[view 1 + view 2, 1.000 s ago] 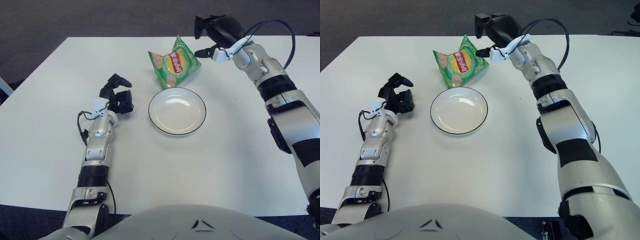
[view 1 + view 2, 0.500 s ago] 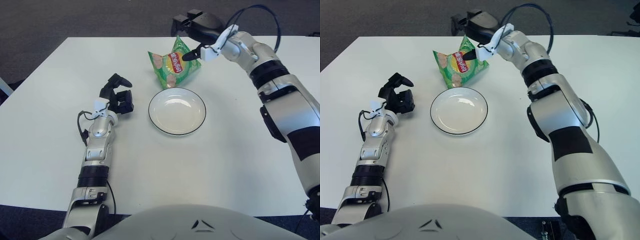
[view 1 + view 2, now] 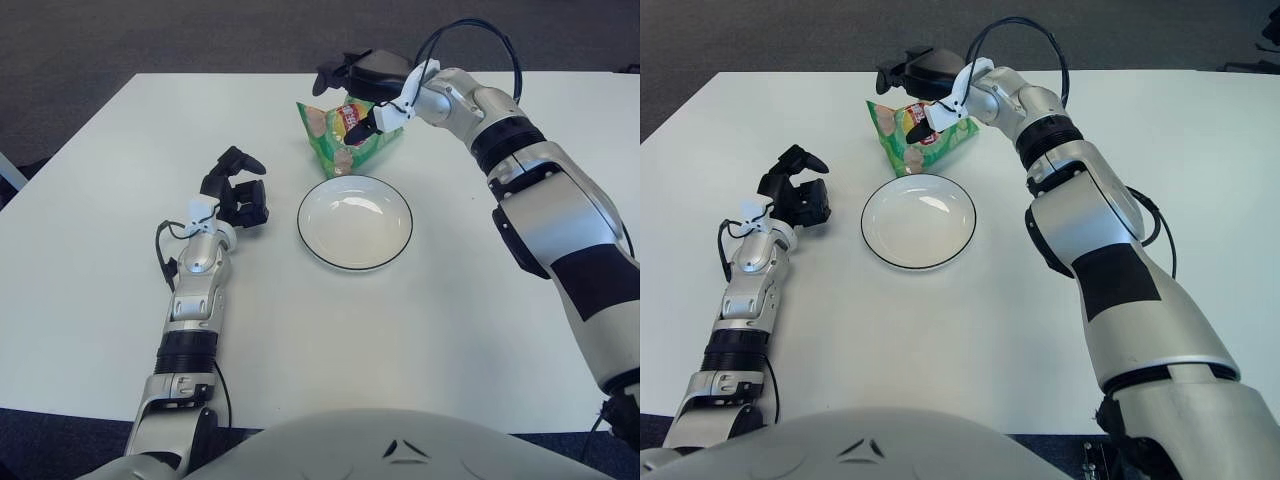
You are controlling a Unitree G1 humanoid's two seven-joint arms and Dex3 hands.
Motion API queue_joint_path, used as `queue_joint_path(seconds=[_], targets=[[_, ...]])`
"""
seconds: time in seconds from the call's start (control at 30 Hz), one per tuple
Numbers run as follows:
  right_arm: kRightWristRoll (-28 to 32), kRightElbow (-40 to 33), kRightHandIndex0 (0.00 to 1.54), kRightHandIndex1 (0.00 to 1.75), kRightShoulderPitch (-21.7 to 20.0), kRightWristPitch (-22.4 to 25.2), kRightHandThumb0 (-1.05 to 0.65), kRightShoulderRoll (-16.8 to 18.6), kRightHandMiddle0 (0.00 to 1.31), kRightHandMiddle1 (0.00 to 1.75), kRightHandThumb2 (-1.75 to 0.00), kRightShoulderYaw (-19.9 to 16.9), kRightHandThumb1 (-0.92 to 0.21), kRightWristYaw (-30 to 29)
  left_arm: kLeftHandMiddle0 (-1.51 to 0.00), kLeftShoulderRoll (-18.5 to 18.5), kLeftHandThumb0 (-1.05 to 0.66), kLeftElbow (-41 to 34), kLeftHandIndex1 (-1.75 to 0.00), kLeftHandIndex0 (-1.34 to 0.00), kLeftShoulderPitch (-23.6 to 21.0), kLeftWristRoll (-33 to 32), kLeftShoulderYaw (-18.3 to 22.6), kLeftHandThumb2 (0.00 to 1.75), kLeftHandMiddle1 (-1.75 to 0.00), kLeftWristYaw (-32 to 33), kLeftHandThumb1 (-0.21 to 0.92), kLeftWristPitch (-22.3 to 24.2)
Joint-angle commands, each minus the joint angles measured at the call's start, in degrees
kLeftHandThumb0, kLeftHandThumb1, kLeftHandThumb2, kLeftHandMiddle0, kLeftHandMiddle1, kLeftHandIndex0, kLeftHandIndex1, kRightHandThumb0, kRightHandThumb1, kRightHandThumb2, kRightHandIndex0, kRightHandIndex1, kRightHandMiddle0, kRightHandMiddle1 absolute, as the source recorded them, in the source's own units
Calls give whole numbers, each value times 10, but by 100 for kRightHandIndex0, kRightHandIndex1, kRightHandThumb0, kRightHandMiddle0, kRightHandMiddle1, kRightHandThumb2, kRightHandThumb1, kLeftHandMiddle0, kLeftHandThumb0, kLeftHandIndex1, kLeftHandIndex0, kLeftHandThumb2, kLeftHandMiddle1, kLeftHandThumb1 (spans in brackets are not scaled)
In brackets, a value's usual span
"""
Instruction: Put the snack into the plate.
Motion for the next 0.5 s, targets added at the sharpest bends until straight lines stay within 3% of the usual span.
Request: queue_joint_path(seconds=[0.0, 0.47], targets=[[1, 10, 0, 41, -16, 5, -105, 18, 0, 66, -27, 6, -92, -4, -126, -15, -45, 24, -175, -53, 55, -5, -1, 118, -175, -2, 42, 2], [1, 34, 0, 17, -4, 48, -105, 44, 0, 63, -43, 10, -92, 12, -127, -16, -45, 11, -175, -54, 63, -2, -4, 121, -175, 1, 40, 9]])
